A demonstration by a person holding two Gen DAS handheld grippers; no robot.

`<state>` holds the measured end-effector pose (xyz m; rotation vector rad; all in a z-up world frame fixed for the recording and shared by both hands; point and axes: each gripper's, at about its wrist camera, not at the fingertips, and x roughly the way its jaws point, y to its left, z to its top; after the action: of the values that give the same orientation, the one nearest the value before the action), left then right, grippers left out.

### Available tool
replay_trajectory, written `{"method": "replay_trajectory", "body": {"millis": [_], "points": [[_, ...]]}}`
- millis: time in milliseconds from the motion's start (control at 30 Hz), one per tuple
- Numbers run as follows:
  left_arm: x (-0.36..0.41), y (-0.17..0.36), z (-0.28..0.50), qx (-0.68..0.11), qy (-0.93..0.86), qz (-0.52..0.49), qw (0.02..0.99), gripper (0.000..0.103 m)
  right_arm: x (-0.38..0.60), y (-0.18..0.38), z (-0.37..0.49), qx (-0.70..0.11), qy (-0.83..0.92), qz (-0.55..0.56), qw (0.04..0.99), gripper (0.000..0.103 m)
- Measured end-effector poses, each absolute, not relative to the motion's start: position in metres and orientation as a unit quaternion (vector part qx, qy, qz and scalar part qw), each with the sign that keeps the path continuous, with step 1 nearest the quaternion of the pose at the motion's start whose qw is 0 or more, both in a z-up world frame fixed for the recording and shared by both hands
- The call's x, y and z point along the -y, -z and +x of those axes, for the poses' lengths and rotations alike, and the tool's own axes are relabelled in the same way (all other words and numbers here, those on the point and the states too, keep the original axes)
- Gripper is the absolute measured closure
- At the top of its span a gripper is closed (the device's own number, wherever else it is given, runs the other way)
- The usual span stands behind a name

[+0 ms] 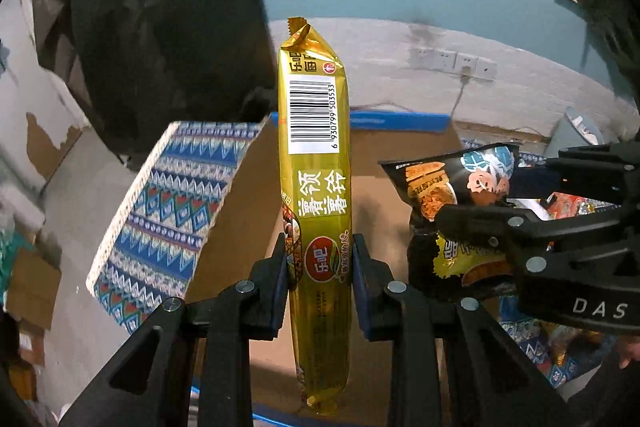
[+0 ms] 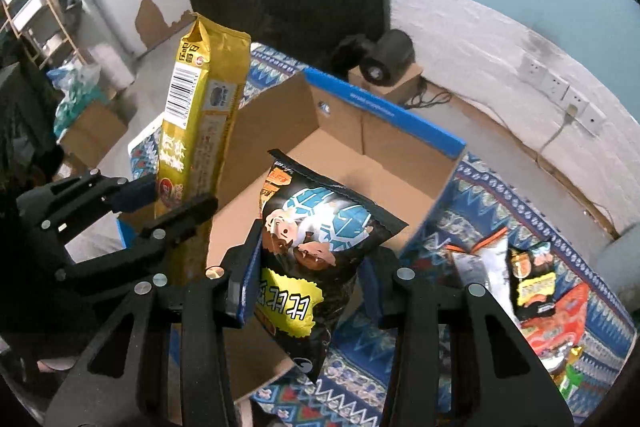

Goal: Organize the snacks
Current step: 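Carry the gold stick and black packet into the cardboard box and release both, then move both tools back over the remaining snack pile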

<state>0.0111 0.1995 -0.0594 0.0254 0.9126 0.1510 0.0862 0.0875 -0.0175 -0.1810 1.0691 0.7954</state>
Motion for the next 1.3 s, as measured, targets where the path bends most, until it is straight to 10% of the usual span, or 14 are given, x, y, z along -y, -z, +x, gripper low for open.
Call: {"method": "replay_trajectory", "body": {"millis": [233, 1300], "points": [[-0.198, 0.059, 0.010, -0.437, -0.092, 0.030, 0.894, 0.042, -0.082, 0.022, 0.089, -0.503, -0.357, -0.076, 0.783, 0.040], [-0.077, 0.047, -0.003, -0.430, 0.037, 0.084, 0.898, 0.030, 0.094, 0.014, 0.059, -0.518, -0.226, -0.038, 0.824, 0.029]]}}
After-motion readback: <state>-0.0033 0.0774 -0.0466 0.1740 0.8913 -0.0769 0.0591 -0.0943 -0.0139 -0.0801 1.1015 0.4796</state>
